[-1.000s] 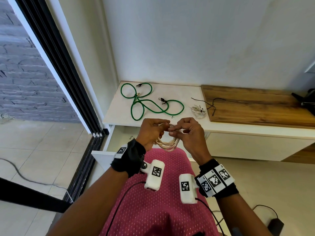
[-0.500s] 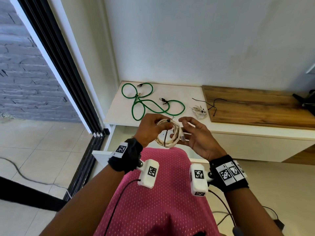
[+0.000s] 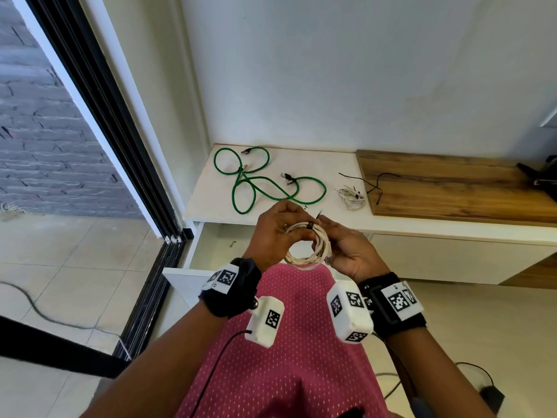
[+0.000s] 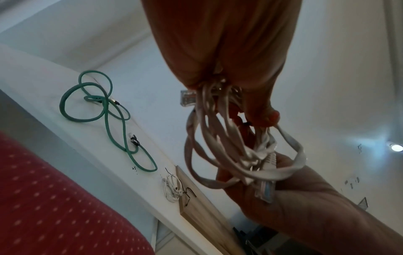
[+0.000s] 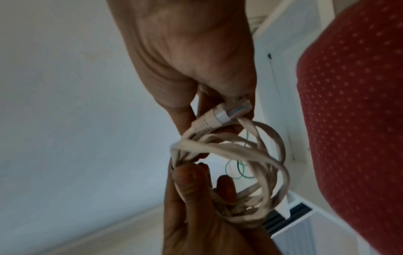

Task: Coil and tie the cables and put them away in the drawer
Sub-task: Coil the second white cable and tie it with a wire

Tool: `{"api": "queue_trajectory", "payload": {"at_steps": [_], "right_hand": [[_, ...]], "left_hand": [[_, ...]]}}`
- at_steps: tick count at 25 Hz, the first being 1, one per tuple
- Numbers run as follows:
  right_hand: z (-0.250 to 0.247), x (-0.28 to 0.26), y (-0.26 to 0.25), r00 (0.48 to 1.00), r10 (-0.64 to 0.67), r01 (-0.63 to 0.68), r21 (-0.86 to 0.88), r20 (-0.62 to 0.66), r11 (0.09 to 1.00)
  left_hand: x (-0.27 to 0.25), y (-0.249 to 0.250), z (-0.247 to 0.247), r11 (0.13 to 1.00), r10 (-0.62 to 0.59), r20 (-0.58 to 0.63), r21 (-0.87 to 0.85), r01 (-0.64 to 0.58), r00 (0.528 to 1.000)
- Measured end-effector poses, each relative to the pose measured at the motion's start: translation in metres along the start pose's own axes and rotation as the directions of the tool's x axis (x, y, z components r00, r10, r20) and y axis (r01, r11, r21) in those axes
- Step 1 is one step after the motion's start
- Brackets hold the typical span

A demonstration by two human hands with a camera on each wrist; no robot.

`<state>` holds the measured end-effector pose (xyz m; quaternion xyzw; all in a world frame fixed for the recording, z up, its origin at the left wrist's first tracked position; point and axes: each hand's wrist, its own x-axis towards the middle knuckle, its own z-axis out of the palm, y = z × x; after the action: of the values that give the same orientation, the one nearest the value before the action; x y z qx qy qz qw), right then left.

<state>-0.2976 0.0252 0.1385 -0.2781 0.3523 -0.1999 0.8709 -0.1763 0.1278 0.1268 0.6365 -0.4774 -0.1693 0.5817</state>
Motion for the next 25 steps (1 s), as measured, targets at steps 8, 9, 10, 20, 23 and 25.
{"api": "queue_trajectory", "payload": {"at_steps": [8,9,10,20,23,25], "right_hand": [[0.002,-0.004,0.008,0.888,-0.455,0.414,-0.308,-0.071,0.856],[0.0,-0.002,0.01,0.843,-0.535,0.473,-0.402,-0.053,0.784],[-0.001,0.0,0.012,0.789,-0.614,0.522,-0.508,-0.017,0.685],[-0.011,-0.01,-0.006,0.689,-0.603,0.719,-0.477,0.401,0.505],[-0.019,-0.009,-0.011,0.664,-0.6,0.743,-0.487,0.446,0.46],[-0.023,-0.005,-0.014,0.601,-0.619,0.782,-0.534,0.505,0.323]], "left_hand": [[-0.008,0.004,0.009,0.965,-0.185,0.029,-0.182,0.187,0.982],[-0.009,0.005,0.01,0.965,-0.187,0.032,-0.18,0.189,0.982],[-0.009,0.006,0.011,0.966,-0.189,0.029,-0.177,0.191,0.982],[-0.01,0.001,0.009,0.951,-0.192,0.02,-0.242,0.191,0.981],[-0.01,0.0,0.007,0.947,-0.207,0.027,-0.247,0.207,0.978],[-0.008,0.0,0.006,0.946,-0.216,0.026,-0.243,0.215,0.976]]}}
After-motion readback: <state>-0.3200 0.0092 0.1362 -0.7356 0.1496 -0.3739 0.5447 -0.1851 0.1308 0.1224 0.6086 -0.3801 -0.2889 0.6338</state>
